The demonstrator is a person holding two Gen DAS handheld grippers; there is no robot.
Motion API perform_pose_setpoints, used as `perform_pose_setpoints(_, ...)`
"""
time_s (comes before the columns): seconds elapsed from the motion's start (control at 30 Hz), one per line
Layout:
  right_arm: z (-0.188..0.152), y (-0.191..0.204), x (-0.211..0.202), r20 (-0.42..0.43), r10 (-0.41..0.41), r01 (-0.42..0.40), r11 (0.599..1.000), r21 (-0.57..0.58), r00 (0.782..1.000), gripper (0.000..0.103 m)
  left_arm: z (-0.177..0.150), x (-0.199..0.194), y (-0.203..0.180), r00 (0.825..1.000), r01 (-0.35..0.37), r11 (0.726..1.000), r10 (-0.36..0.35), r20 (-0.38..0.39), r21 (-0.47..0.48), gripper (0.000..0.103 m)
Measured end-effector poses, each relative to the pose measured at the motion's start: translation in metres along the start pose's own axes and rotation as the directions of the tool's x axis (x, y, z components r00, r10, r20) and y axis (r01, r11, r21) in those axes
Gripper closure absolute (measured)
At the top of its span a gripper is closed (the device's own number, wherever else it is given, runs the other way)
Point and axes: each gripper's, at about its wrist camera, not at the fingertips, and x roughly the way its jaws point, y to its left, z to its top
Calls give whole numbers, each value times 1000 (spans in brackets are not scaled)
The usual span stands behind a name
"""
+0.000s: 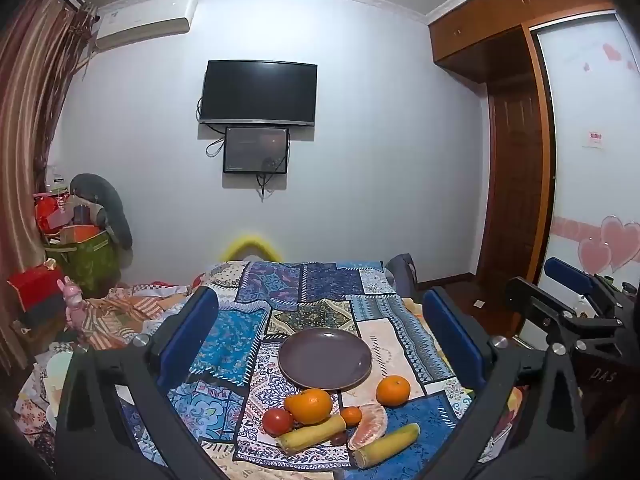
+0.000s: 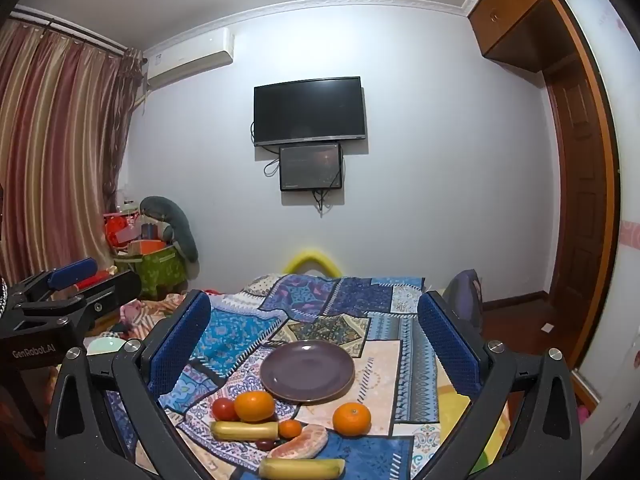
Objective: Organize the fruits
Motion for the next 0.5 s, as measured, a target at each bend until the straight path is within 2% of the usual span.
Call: perform_pose_setpoints(0.5, 3, 1, -4, 4, -3, 3, 1000, 6, 1000, 0, 1, -2, -3, 1000, 10, 1000, -10, 7, 11, 0)
